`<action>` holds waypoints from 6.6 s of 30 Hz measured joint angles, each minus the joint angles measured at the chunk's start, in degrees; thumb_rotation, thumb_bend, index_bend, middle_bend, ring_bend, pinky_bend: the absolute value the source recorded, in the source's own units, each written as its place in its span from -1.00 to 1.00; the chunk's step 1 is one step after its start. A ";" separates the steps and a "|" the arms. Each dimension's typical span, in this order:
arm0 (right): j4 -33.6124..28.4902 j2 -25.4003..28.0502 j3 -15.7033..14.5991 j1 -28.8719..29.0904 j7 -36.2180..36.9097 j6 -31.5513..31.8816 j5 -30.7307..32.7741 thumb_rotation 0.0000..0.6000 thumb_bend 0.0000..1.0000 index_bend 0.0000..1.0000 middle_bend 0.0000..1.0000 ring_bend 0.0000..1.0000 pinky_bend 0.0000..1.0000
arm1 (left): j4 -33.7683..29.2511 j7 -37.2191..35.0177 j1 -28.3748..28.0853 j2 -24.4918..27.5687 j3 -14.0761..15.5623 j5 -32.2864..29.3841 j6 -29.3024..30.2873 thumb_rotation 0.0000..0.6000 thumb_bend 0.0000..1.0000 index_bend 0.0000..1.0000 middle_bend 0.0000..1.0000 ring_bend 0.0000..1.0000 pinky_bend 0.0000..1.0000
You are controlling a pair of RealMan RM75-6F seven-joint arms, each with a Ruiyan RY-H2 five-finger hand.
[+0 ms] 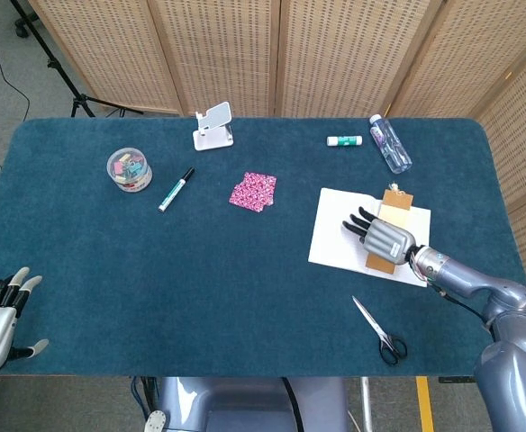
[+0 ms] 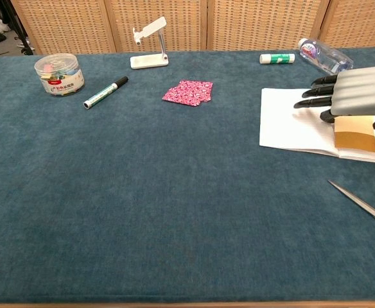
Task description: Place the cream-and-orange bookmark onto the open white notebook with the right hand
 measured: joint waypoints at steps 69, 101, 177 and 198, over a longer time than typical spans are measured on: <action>-48.55 21.89 13.34 -10.61 15.12 1.36 25.70 1.00 0.99 -0.54 -0.88 -1.00 -0.85 | -2.25 -3.73 0.62 2.95 1.57 3.62 1.60 1.00 -1.00 -1.00 -1.00 -1.00 -1.00; -45.64 13.12 20.96 -13.68 7.70 -11.47 37.54 1.00 1.00 -0.54 -0.78 -1.00 -0.85 | -1.32 -7.16 1.01 4.30 1.93 4.30 1.60 1.00 -1.00 -1.00 -1.00 -1.00 -1.00; -42.63 8.40 23.16 -13.15 4.49 -13.90 34.10 1.00 1.00 -0.54 -0.79 -1.00 -0.85 | -1.32 -6.61 0.83 4.21 1.79 3.40 0.65 1.00 -1.00 -1.00 -1.00 -1.00 -1.00; -58.98 18.75 23.94 -18.97 8.03 4.91 27.65 1.00 -0.73 -0.70 -0.98 -1.00 -0.95 | -0.93 -7.05 1.48 3.79 1.66 4.32 2.54 1.00 -1.00 -1.00 -1.00 -1.00 -1.00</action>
